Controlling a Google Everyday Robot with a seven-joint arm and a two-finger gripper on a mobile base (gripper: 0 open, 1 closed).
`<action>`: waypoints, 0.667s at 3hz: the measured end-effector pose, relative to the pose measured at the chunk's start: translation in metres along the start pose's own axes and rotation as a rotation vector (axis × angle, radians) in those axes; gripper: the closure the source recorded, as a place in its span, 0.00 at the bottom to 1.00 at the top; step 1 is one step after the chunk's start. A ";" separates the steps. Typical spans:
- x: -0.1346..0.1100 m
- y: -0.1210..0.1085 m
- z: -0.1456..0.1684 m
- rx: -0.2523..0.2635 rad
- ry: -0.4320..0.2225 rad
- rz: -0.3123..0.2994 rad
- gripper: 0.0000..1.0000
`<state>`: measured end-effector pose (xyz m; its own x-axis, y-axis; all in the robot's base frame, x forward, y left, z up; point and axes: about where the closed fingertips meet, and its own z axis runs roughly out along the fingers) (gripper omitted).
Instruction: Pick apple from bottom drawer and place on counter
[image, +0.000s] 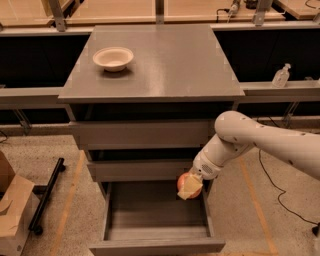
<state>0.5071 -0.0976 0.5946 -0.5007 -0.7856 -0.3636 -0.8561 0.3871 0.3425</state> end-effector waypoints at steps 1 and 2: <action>-0.026 0.031 -0.053 0.073 0.038 -0.080 1.00; -0.073 0.057 -0.110 0.167 0.022 -0.192 1.00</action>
Offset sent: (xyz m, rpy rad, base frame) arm 0.0162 0.0504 0.2392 -0.0983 -0.3901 0.1792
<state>0.5092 -0.0714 0.7357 -0.3250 -0.8623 -0.3883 -0.9456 0.3023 0.1202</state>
